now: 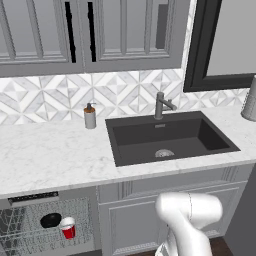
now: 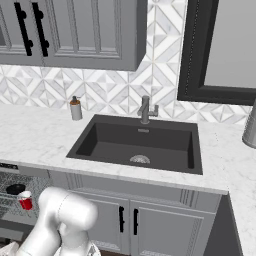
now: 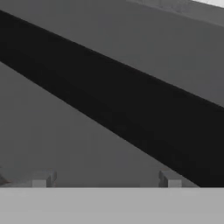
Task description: Pick up the cup and bowl from the counter, place them in the dishwasher, and close the dishwasher door.
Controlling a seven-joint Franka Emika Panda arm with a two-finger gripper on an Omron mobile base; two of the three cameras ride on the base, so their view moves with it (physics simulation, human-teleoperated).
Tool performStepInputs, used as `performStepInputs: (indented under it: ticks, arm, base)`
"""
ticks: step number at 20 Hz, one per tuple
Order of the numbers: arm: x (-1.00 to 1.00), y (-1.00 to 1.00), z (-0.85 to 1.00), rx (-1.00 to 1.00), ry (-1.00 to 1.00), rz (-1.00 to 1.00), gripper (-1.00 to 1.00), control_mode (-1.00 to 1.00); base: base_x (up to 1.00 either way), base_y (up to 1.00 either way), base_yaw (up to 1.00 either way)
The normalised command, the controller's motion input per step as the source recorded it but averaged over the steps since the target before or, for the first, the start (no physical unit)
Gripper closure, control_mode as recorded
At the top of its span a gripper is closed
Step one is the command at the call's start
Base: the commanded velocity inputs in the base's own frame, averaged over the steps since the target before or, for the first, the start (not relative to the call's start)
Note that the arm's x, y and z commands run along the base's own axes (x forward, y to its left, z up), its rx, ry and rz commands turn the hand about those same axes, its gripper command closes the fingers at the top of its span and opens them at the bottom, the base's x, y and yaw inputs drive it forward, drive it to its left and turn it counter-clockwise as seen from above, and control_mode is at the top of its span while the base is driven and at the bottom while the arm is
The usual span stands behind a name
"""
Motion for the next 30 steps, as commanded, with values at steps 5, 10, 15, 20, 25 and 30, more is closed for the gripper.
performStepInputs:
  ticks: [5, 10, 15, 20, 25, 30]
  arm:
    - [1.00, -0.18, -0.19, 0.11, -0.23, -0.07, -1.00, -1.00]
    - [1.00, 0.00, -0.39, 0.10, -0.08, -0.07, -1.00, -1.00]
    - [1.00, 0.00, -0.42, 0.10, -0.06, -0.05, -1.00, -1.00]
    - [1.00, -0.04, -0.39, 0.11, -0.09, -0.05, -1.00, -1.00]
    - [1.00, -0.14, -0.49, 0.13, -0.09, -0.03, -1.00, -1.00]
    - [1.00, -0.30, -0.50, 0.15, -0.07, -0.01, -1.00, -1.00]
  base:
    - [0.00, 0.00, 0.00]
    - [0.00, 0.00, 0.00]
    - [0.00, 0.00, 0.00]
    - [0.00, 0.00, 0.00]
    - [0.00, 0.00, 0.00]
    - [0.00, 0.00, 0.00]
